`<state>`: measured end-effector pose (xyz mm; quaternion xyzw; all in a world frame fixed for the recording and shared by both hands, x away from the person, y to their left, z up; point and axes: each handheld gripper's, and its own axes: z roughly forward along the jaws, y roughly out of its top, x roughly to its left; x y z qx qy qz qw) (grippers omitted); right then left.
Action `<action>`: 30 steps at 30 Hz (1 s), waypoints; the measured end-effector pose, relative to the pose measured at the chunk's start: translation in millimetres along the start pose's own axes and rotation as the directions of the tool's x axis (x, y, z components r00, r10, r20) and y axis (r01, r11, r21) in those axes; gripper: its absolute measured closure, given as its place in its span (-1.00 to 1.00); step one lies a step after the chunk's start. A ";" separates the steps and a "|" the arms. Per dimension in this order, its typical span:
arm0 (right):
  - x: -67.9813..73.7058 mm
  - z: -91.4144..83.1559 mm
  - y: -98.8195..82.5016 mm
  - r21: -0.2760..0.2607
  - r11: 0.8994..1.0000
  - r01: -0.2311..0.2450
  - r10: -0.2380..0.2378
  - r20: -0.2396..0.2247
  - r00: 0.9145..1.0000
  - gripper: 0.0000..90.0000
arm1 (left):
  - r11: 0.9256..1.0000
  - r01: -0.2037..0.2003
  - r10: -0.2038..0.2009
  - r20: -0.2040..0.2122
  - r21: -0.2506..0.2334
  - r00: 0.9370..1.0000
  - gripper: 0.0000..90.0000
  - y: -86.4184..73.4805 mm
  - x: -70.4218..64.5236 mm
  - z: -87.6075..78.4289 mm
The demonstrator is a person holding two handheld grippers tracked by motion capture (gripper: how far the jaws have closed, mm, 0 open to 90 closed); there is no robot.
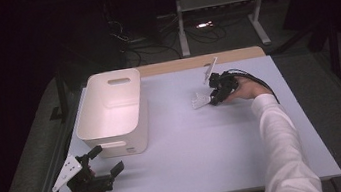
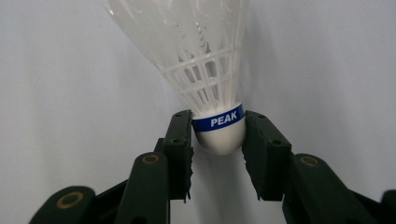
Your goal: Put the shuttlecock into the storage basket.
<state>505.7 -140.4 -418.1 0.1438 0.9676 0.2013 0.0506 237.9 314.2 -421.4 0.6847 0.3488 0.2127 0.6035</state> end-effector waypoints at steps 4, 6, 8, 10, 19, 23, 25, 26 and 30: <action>3.6 -5.5 3.0 -0.007 1.000 -0.005 0.005 0.000 1.000 0.38 | 1.000 0.000 0.000 0.001 0.000 1.000 -1.00 0.1 -0.2 0.0; 4.6 -8.6 4.6 -0.019 1.000 -0.005 0.005 -0.003 1.000 0.38 | 1.000 -0.003 0.003 0.002 0.001 1.000 -1.00 0.1 -0.2 0.0; 5.9 -12.3 6.0 -0.034 0.999 -0.013 0.013 -0.005 1.000 0.38 | 1.000 -0.005 0.005 0.002 0.001 1.000 -1.00 0.2 -0.2 0.0; 6.9 -15.9 8.1 -0.061 0.998 -0.032 0.031 -0.017 0.999 0.38 | 1.000 -0.006 0.006 0.002 0.001 1.000 -1.00 0.2 -0.2 -0.1; 14.0 -28.1 17.1 -0.100 0.994 -0.048 0.045 -0.028 0.999 0.38 | 1.000 -0.005 0.005 0.003 -0.003 1.000 -1.00 0.6 -1.1 -0.9; 17.6 -34.5 19.0 -0.106 0.993 -0.055 0.052 -0.030 0.998 0.38 | 1.000 -0.012 0.012 0.001 0.005 1.000 -1.00 0.5 -0.8 -1.1; 19.1 -37.8 19.8 -0.108 0.992 -0.062 0.060 -0.026 0.998 0.38 | 1.000 -0.001 0.001 0.003 -0.004 1.000 -1.00 0.2 -1.4 -0.3; 20.3 -39.8 20.5 -0.110 0.992 -0.064 0.062 -0.023 0.998 0.38 | 1.000 -0.002 0.002 0.003 -0.002 1.000 -1.00 0.2 -1.3 -0.2; 23.9 -44.3 23.6 -0.134 0.989 -0.061 0.058 -0.021 0.998 0.38 | 1.000 -0.003 0.003 0.003 -0.004 1.000 -1.00 0.6 -1.6 -0.7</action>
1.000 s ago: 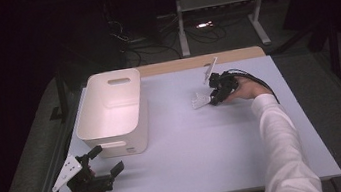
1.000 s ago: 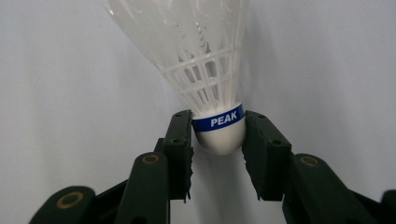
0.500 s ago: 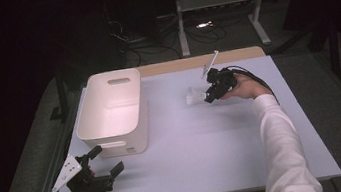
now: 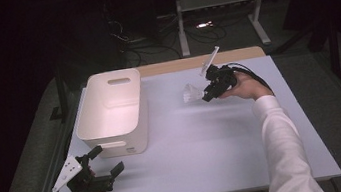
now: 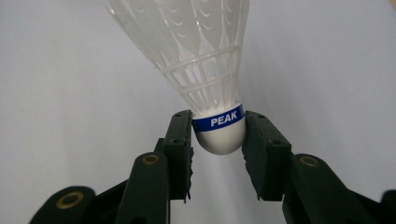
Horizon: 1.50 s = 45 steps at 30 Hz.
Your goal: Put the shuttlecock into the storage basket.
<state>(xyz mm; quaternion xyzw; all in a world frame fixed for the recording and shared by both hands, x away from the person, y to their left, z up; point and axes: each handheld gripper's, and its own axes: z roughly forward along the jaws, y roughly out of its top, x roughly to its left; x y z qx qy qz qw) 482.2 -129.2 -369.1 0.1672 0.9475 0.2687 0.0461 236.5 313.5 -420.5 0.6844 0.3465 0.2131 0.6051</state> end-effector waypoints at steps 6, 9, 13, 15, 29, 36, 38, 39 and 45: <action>6.6 -4.3 2.4 -0.018 1.000 -0.004 0.004 -0.003 1.000 0.38 | 1.000 -0.008 0.008 -0.001 0.010 1.000 -1.00 -0.4 1.1 0.7; 10.9 -6.8 4.0 -0.030 1.000 -0.008 0.008 -0.020 1.000 0.38 | 1.000 0.002 -0.002 -0.001 0.009 1.000 -1.00 -0.6 1.5 1.2; 15.9 -11.5 7.3 -0.047 0.999 -0.002 0.001 -0.023 1.000 0.38 | 1.000 0.003 -0.003 -0.002 0.006 1.000 -1.00 -0.4 1.8 1.4; 18.4 -13.8 8.9 -0.049 0.999 0.004 -0.005 -0.024 1.000 0.38 | 1.000 0.001 -0.001 -0.002 0.007 1.000 -1.00 -0.3 1.8 1.5; 35.3 -24.6 21.9 -0.086 0.996 -0.034 0.032 -0.025 0.999 0.39 | 1.000 0.004 -0.004 0.004 0.002 1.000 -1.00 0.0 1.2 1.8; 42.5 -25.0 27.3 -0.079 0.994 -0.075 0.072 -0.040 0.997 0.39 | 1.000 0.008 -0.008 0.004 0.003 1.000 -1.00 -0.3 0.8 2.1; 44.9 -26.3 29.0 -0.086 0.992 -0.088 0.085 -0.038 0.996 0.39 | 1.000 0.007 -0.007 0.004 0.002 1.000 -1.00 -0.2 1.0 2.1; 46.5 -27.2 30.5 -0.095 0.991 -0.096 0.093 -0.037 0.995 0.39 | 1.000 0.008 -0.008 0.004 0.002 1.000 -1.00 -0.3 1.0 2.2; 55.3 -30.0 36.9 -0.146 0.982 -0.117 0.113 -0.037 0.993 0.39 | 1.000 0.011 -0.011 0.003 0.003 1.000 -1.00 -0.3 0.5 2.1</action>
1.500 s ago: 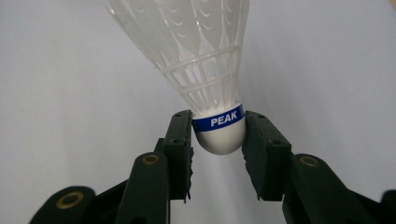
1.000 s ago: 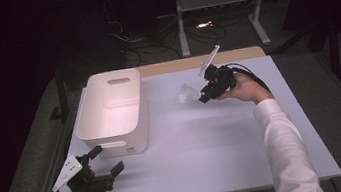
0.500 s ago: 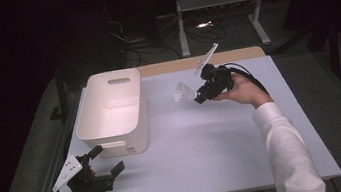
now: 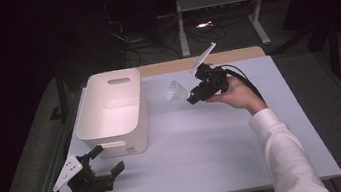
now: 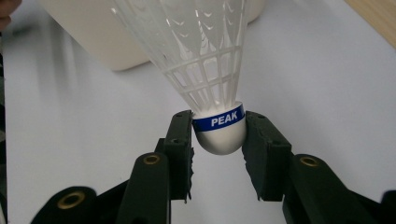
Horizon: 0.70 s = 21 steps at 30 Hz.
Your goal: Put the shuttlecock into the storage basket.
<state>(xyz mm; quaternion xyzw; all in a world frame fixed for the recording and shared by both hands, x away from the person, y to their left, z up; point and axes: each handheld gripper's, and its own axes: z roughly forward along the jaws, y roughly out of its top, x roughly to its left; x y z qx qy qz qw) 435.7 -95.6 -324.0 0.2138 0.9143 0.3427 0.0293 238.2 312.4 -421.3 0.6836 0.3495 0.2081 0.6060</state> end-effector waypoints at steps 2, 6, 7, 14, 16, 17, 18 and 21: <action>1.6 0.9 0.4 -0.020 1.000 -0.018 0.018 -0.005 1.000 0.39 | 1.000 -0.001 0.001 0.000 0.000 1.000 -1.00 0.0 0.1 -0.1; 5.1 5.0 0.5 -0.024 0.999 -0.044 0.044 -0.001 0.999 0.39 | 1.000 -0.008 0.008 0.000 0.001 1.000 -1.00 0.2 1.0 -0.6; 6.1 6.2 0.9 -0.023 0.999 -0.044 0.044 0.004 0.999 0.39 | 1.000 -0.008 0.008 0.000 0.002 1.000 -1.00 0.2 1.1 -0.6; 12.9 7.6 5.9 -0.059 0.997 -0.058 0.060 0.028 0.998 0.39 | 1.000 -0.007 0.007 0.001 0.000 1.000 -1.00 0.2 0.9 -0.4; 17.7 7.7 8.8 -0.060 0.996 -0.069 0.072 0.042 0.997 0.39 | 1.000 -0.003 0.003 0.003 -0.002 1.000 -1.00 0.1 0.6 -0.1; 19.9 7.7 10.3 -0.063 0.995 -0.077 0.080 0.044 0.996 0.39 | 1.000 -0.002 0.002 0.002 -0.001 1.000 -1.00 0.1 0.6 0.0; 21.2 8.0 11.5 -0.069 0.995 -0.068 0.071 0.046 0.996 0.39 | 1.000 -0.012 0.012 0.001 0.010 1.000 -1.00 0.2 1.4 -0.7; 26.4 7.3 16.4 -0.079 0.994 -0.072 0.076 0.045 0.996 0.39 | 1.000 -0.013 0.013 0.000 0.011 1.000 -1.00 0.5 1.5 -1.1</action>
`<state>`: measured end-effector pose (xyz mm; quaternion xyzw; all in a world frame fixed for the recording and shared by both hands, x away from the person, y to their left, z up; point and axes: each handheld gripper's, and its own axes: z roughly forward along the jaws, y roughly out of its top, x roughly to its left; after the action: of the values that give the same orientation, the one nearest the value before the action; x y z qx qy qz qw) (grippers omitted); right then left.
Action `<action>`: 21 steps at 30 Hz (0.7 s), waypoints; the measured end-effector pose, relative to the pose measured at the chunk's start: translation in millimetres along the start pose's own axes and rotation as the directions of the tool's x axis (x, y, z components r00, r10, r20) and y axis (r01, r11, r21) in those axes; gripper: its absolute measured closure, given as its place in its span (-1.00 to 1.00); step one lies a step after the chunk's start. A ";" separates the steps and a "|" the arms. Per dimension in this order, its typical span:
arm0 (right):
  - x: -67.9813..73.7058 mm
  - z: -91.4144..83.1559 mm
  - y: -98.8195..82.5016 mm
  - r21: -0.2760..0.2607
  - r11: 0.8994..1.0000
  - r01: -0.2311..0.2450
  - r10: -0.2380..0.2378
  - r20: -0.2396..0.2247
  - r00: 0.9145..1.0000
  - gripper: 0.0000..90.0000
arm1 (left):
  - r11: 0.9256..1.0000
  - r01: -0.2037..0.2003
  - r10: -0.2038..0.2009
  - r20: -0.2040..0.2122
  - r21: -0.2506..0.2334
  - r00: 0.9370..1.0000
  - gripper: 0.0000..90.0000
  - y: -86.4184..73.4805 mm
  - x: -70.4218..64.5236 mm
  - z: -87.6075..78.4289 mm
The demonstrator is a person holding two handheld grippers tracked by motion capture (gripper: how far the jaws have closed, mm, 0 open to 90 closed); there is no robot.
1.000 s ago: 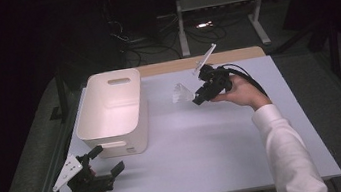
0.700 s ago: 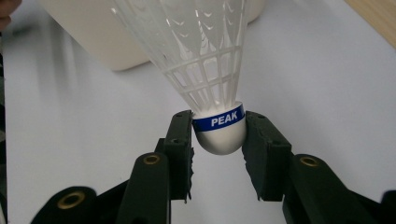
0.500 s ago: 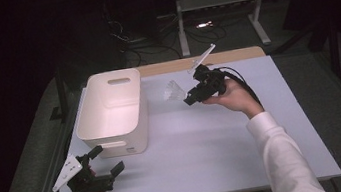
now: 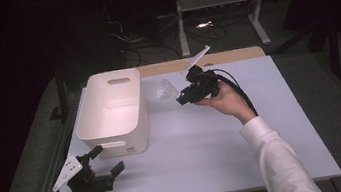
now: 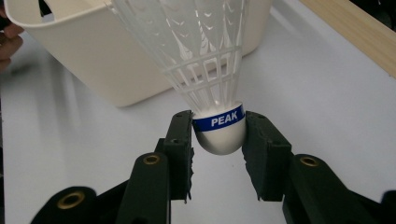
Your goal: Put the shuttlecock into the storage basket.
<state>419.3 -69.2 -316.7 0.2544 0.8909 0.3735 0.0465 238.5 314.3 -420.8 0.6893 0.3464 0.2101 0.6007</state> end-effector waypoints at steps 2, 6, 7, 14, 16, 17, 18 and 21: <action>3.1 -0.9 3.0 -0.006 1.000 -0.009 0.009 0.009 1.000 0.39 | 1.000 -0.003 0.003 0.003 -0.006 1.000 -1.00 -0.2 0.3 0.3; 8.5 -3.3 9.4 -0.020 1.000 -0.012 0.012 -0.006 1.000 0.39 | 1.000 0.008 -0.008 0.005 -0.020 1.000 -1.00 -0.4 -0.6 1.3; 9.8 -3.8 11.0 -0.022 1.000 -0.012 0.012 -0.008 1.000 0.39 | 1.000 0.010 -0.010 0.005 -0.023 1.000 -1.00 -0.5 -0.7 1.4; 15.4 -10.0 23.3 -0.033 0.999 -0.010 0.010 -0.011 1.000 0.39 | 1.000 0.000 0.000 0.004 -0.015 1.000 -1.00 -0.3 0.0 0.8; 16.1 -11.7 26.9 -0.041 0.999 -0.003 0.002 -0.013 1.000 0.39 | 1.000 0.008 -0.008 0.003 -0.017 1.000 -1.00 -0.6 -0.4 1.0; 17.2 -12.8 29.0 -0.042 0.999 -0.005 0.004 -0.016 1.000 0.39 | 1.000 0.008 -0.008 0.003 -0.017 1.000 -1.00 -0.5 -0.6 0.9; 17.8 -13.6 30.4 -0.043 0.999 -0.006 0.006 -0.015 1.000 0.39 | 1.000 0.009 -0.009 0.003 -0.017 1.000 -1.00 -0.5 -0.7 0.9; 20.0 -14.0 33.5 -0.049 0.999 -0.006 0.005 -0.018 1.000 0.39 | 1.000 0.009 -0.009 0.003 -0.018 1.000 -1.00 -0.5 -0.6 0.8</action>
<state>412.2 -48.6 -281.4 0.2525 0.8811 0.3974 0.0438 238.5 313.3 -421.3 0.6826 0.3468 0.2095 0.6082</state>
